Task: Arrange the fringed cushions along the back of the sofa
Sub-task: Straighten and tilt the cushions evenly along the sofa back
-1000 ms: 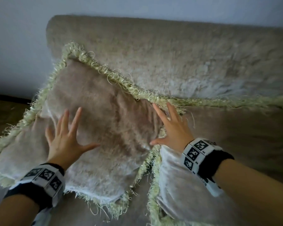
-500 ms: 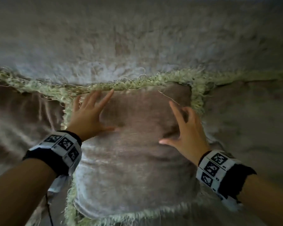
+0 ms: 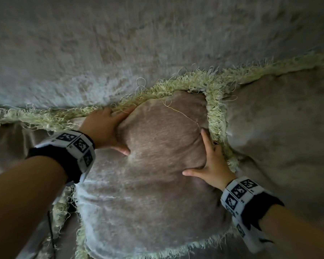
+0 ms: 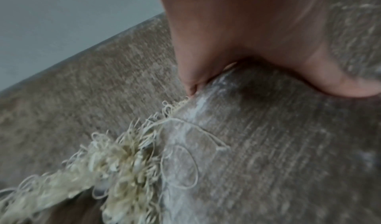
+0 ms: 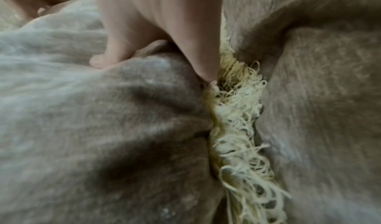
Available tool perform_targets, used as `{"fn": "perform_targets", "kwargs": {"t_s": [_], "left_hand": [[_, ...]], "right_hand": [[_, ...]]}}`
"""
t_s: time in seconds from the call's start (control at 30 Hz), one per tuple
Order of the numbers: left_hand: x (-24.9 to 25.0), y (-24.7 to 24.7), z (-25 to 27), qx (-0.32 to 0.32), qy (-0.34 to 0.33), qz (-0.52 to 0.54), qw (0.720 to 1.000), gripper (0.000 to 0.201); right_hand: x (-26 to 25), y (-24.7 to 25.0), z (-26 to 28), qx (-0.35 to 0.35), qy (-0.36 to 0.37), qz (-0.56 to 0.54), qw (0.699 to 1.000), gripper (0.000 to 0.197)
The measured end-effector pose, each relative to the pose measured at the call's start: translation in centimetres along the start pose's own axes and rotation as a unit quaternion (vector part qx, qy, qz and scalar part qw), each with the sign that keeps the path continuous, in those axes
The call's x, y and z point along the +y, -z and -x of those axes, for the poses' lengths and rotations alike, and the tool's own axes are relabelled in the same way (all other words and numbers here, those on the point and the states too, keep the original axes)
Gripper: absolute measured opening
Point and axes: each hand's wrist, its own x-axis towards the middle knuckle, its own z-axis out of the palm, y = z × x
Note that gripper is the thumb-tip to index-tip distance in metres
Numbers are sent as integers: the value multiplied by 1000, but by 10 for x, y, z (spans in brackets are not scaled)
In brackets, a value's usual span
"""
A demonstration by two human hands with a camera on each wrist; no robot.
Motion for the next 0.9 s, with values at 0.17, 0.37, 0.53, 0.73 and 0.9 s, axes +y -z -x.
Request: {"fn": "perform_targets", "kwargs": {"t_s": [0.17, 0.37, 0.53, 0.73, 0.9], "left_hand": [[-8, -10, 9, 21, 13, 49, 998, 125], [-9, 0, 32, 62, 22, 119, 991, 117], [-6, 24, 46, 87, 46, 182, 978, 111], [4, 68, 59, 150, 49, 233, 960, 113], [-13, 90, 90, 164, 52, 239, 956, 105]], "right_hand": [[-5, -16, 8, 43, 12, -58, 997, 126], [-18, -7, 20, 45, 34, -38, 998, 124], [-48, 38, 31, 41, 65, 6, 997, 118], [-101, 129, 21, 40, 118, 104, 987, 119], [-134, 141, 20, -2, 147, 133, 980, 120]]}}
